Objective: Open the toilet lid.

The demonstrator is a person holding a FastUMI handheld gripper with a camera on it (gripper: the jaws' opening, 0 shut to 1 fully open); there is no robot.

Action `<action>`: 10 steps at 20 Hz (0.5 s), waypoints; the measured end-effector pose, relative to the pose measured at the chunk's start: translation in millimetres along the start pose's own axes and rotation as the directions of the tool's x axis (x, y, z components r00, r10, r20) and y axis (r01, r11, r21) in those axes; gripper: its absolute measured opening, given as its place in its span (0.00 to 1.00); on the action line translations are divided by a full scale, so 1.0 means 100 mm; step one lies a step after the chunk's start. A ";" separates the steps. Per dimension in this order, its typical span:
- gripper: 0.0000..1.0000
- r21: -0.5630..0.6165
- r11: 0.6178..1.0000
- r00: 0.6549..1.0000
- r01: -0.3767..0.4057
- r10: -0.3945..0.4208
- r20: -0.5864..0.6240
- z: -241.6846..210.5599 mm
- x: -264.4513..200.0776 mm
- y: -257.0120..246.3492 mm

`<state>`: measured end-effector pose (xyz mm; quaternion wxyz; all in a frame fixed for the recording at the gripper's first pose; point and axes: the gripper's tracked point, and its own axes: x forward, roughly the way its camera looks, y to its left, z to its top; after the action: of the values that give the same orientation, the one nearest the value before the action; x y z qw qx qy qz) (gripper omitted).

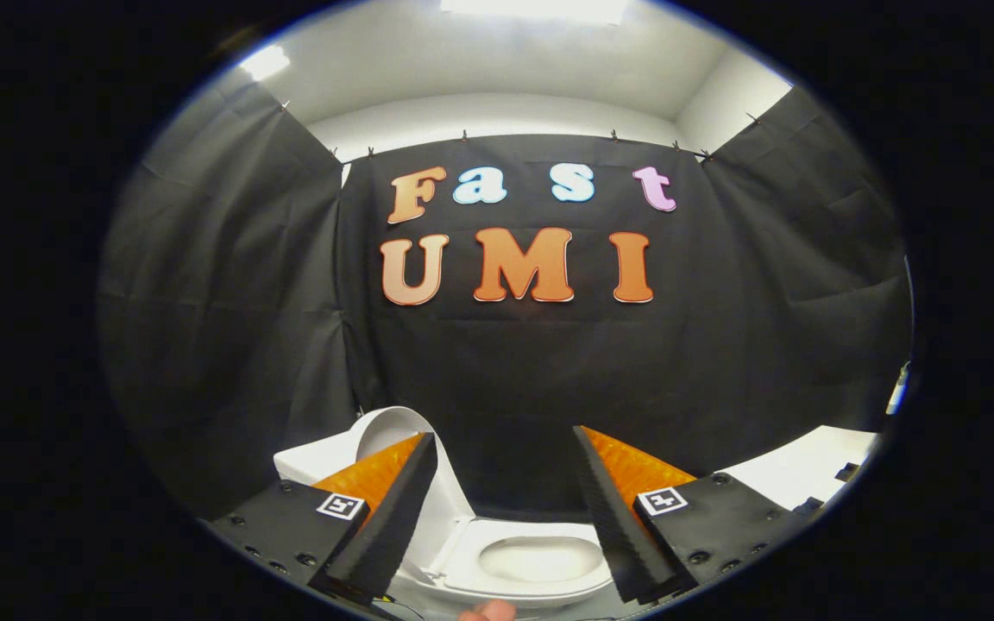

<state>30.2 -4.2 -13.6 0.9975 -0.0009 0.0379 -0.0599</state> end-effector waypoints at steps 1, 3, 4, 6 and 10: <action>0.99 -0.003 1.000 1.000 -0.001 0.001 0.000 0.01 0.00 0.03; 0.99 -0.010 1.000 1.000 -0.006 0.006 -0.001 0.01 -0.01 0.06; 0.99 -0.012 1.000 1.000 -0.010 0.010 -0.003 0.00 -0.02 0.07; 0.99 -0.012 1.000 1.000 -0.021 0.021 -0.011 -0.02 -0.02 0.12; 0.99 -0.026 0.999 0.999 -0.044 0.044 -0.019 -0.05 -0.01 0.20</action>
<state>31.0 15.3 -18.9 0.9981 -0.0126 0.0477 -0.0375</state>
